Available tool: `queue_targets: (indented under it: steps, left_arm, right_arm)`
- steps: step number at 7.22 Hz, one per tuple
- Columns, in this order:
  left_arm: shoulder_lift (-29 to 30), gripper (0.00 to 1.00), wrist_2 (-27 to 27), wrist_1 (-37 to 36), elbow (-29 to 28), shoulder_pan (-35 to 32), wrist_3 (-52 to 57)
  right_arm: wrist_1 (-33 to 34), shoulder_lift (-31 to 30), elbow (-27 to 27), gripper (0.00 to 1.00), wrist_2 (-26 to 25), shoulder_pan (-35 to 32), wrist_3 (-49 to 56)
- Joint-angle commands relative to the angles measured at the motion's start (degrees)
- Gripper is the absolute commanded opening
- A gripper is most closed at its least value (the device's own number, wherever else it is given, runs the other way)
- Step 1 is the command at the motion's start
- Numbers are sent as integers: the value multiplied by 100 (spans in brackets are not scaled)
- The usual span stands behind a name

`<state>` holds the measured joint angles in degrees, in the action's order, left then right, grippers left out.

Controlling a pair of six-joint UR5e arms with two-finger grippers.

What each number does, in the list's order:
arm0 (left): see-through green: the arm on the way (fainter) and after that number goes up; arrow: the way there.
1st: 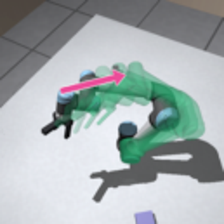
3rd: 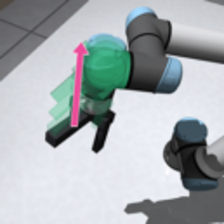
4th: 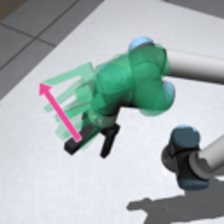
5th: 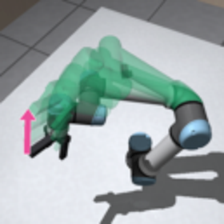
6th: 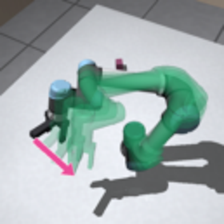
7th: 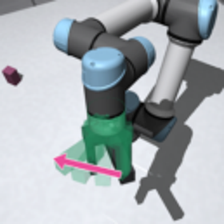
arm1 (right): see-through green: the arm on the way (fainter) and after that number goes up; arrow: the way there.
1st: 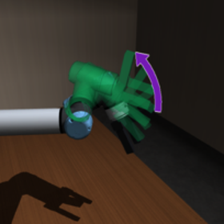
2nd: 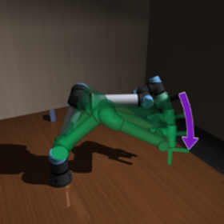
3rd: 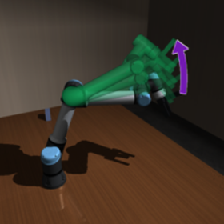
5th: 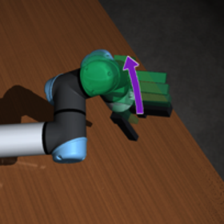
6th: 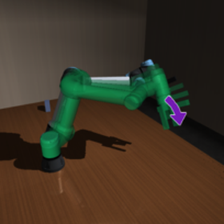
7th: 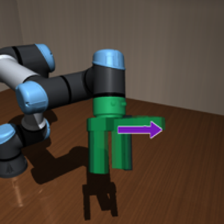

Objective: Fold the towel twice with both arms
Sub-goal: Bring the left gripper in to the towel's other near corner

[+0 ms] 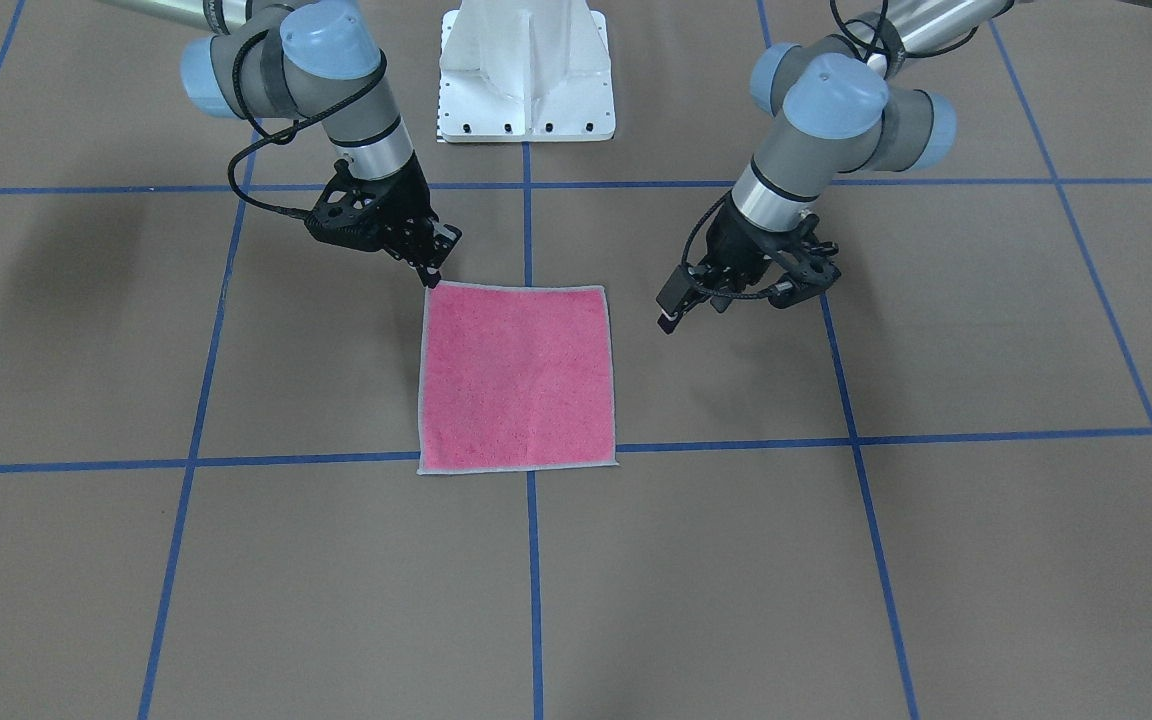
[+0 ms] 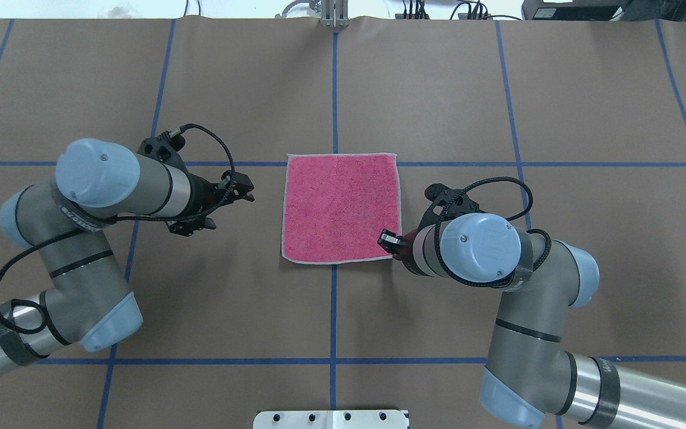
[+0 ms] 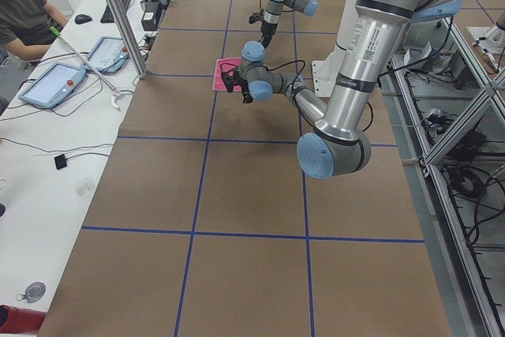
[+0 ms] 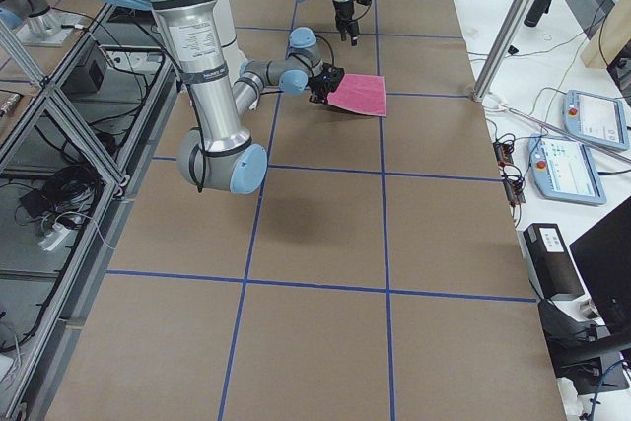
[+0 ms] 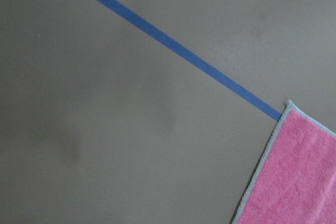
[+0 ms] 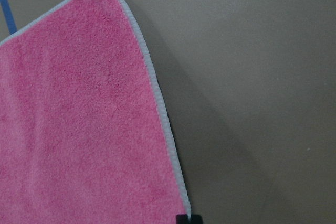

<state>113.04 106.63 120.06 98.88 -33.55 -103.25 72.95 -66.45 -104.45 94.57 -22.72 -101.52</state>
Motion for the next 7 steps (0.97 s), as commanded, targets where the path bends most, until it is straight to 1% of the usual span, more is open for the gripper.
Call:
queue_targets:
  steps: [1, 2, 4, 6, 7]
  left_arm:
    - [252, 90, -116, -8, -44, 391, -666]
    - [262, 89, -151, -8, -88, 602, -853]
    - [446, 84, -108, -26, -237, 648, -1020]
    - [455, 84, 6, -9, -264, 648, -1039]
    - [490, 87, 155, -35, -264, 648, -1039]
  right_arm:
    - [0, 0, 3, 1, 0, 4, 0]
    - [0, 0, 3, 1, 0, 4, 0]
    - [0, 0, 3, 1, 0, 4, 0]
    - [0, 0, 12, 1, 0, 4, 0]
    - [0, 0, 21, 0, 0, 4, 0]
